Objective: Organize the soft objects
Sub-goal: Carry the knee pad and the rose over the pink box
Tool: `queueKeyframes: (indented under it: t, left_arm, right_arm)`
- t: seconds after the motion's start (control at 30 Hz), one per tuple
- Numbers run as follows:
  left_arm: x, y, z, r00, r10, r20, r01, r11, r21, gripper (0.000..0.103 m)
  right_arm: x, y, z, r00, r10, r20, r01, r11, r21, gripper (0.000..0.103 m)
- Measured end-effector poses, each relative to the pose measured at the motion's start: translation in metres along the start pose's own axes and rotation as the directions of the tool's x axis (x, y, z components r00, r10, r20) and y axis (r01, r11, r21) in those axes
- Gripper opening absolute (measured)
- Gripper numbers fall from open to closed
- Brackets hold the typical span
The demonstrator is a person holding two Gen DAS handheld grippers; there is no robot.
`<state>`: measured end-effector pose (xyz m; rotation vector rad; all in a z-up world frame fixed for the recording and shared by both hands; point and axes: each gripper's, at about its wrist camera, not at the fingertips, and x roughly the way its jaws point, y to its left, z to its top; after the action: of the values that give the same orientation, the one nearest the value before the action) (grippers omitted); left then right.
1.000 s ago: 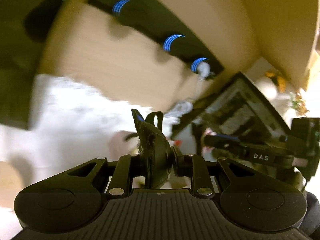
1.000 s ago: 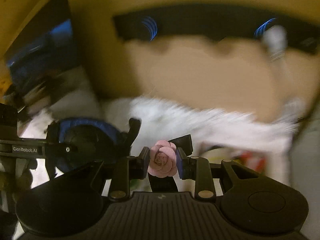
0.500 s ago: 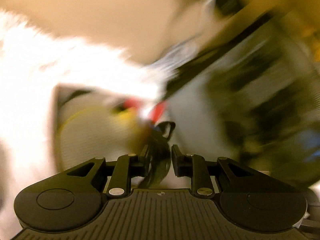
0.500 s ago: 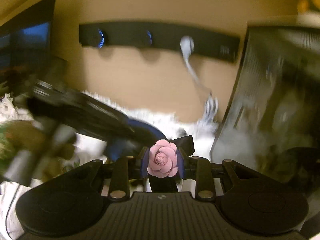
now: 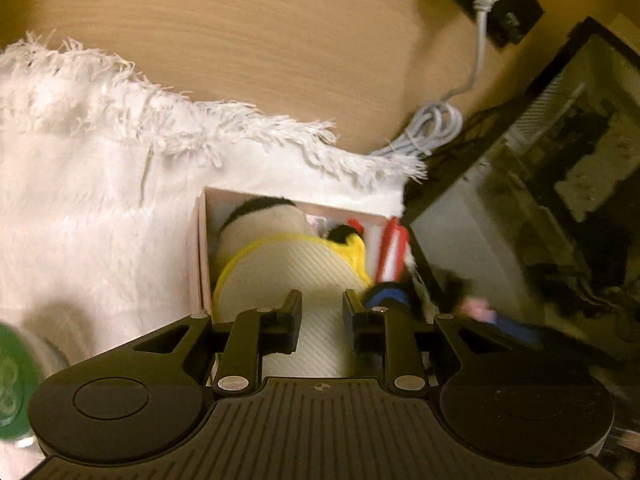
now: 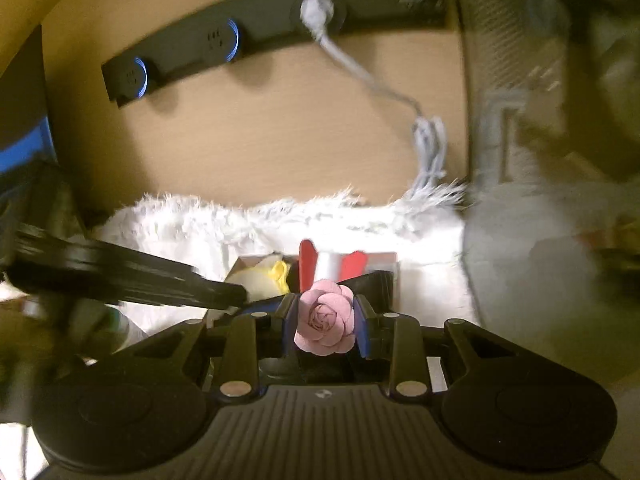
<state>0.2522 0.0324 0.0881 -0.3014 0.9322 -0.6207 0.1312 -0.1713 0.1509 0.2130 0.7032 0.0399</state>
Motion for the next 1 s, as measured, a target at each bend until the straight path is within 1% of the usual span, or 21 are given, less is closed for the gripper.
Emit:
queueKeyframes:
  t: [0.07, 0.13, 0.2, 0.3, 0.33, 0.37, 0.4, 0.5, 0.57, 0.6, 0.67, 0.7, 0.77, 0.83, 0.87, 0.9, 0.93, 0.97, 1.0]
  left_arm:
    - [-0.012, 0.001, -0.003, 1.000, -0.021, -0.005, 0.021, 1.000, 0.001, 0.024]
    - [-0.023, -0.005, -0.008, 1.000, -0.016, -0.007, 0.017, 0.999, 0.041, 0.024]
    - [-0.028, -0.015, -0.014, 1.000, -0.010, -0.002, 0.010, 0.996, 0.086, 0.024]
    - [-0.035, -0.028, -0.026, 1.000, -0.024, -0.006, 0.025, 0.990, 0.136, 0.024]
    - [-0.034, -0.033, -0.029, 1.000, -0.028, -0.012, 0.030, 0.988, 0.152, 0.024]
    - [-0.032, -0.038, -0.032, 0.999, -0.023, -0.024, 0.027, 0.984, 0.178, 0.024]
    - [-0.030, -0.042, -0.036, 0.999, -0.007, -0.034, 0.014, 0.979, 0.202, 0.024]
    - [-0.017, -0.049, -0.045, 0.996, 0.071, -0.059, -0.053, 0.963, 0.266, 0.025]
    - [-0.009, -0.048, -0.047, 0.993, 0.099, -0.071, -0.077, 0.961, 0.265, 0.026]
    - [-0.008, -0.046, -0.048, 0.992, 0.101, -0.071, -0.079, 0.963, 0.257, 0.027]
    - [-0.007, -0.045, -0.047, 0.992, 0.105, -0.067, -0.086, 0.965, 0.247, 0.027]
    - [-0.005, -0.044, -0.046, 0.992, 0.109, -0.065, -0.090, 0.966, 0.244, 0.027]
    - [-0.003, -0.043, -0.042, 0.991, 0.116, -0.062, -0.098, 0.966, 0.239, 0.027]
    - [0.000, -0.041, -0.038, 0.990, 0.127, -0.054, -0.111, 0.964, 0.243, 0.027]
    - [0.002, -0.040, -0.034, 0.990, 0.133, -0.046, -0.118, 0.963, 0.243, 0.028]
    - [0.003, -0.038, -0.031, 0.990, 0.136, -0.041, -0.122, 0.963, 0.238, 0.029]
    - [0.003, -0.037, -0.028, 0.990, 0.135, -0.037, -0.123, 0.965, 0.231, 0.029]
    - [0.002, -0.036, -0.025, 0.991, 0.132, -0.031, -0.122, 0.967, 0.223, 0.029]
    - [0.002, -0.035, -0.023, 0.990, 0.135, -0.027, -0.126, 0.967, 0.221, 0.029]
  right_arm:
    - [0.023, 0.001, -0.009, 0.999, -0.012, -0.034, 0.011, 1.000, -0.020, 0.030]
    - [0.036, -0.002, -0.016, 0.998, -0.026, -0.052, 0.025, 0.999, -0.019, 0.032]
    - [0.038, -0.006, -0.018, 0.999, -0.015, -0.039, 0.015, 1.000, 0.003, 0.032]
    - [0.035, -0.004, -0.015, 1.000, 0.002, -0.023, -0.002, 1.000, -0.017, 0.030]
    - [0.033, -0.003, -0.013, 1.000, 0.003, -0.021, -0.003, 1.000, -0.030, 0.029]
    - [0.032, -0.003, -0.011, 1.000, 0.002, -0.020, -0.002, 1.000, -0.030, 0.024]
    - [0.029, -0.003, -0.006, 1.000, 0.012, -0.014, -0.012, 1.000, -0.019, 0.022]
    - [0.010, -0.006, 0.015, 0.995, 0.083, 0.062, -0.085, 0.996, 0.022, 0.021]
    - [-0.003, -0.010, 0.030, 0.988, 0.112, 0.107, -0.117, 0.992, 0.043, 0.021]
    - [-0.006, -0.011, 0.034, 0.986, 0.124, 0.115, -0.129, 0.991, 0.041, 0.021]
    - [-0.012, -0.010, 0.040, 0.986, 0.115, 0.119, -0.117, 0.993, 0.012, 0.022]
    - [-0.015, -0.009, 0.039, 0.988, 0.100, 0.118, -0.100, 0.995, -0.005, 0.023]
    - [-0.016, -0.008, 0.036, 0.991, 0.092, 0.100, -0.092, 0.996, -0.003, 0.026]
    - [-0.020, -0.006, 0.027, 0.994, 0.070, 0.084, -0.069, 0.998, -0.011, 0.031]
    - [-0.021, -0.004, 0.020, 0.996, 0.045, 0.082, -0.042, 0.998, -0.036, 0.038]
    - [-0.023, -0.001, 0.013, 0.996, 0.021, 0.082, -0.016, 0.998, -0.062, 0.050]
    - [-0.024, 0.001, 0.003, 0.997, 0.003, 0.080, 0.004, 0.996, -0.086, 0.056]
    - [-0.024, 0.002, -0.006, 0.997, -0.008, 0.074, 0.016, 0.994, -0.105, 0.058]
    - [-0.020, 0.002, -0.014, 0.998, -0.018, 0.059, 0.025, 0.992, -0.121, 0.058]
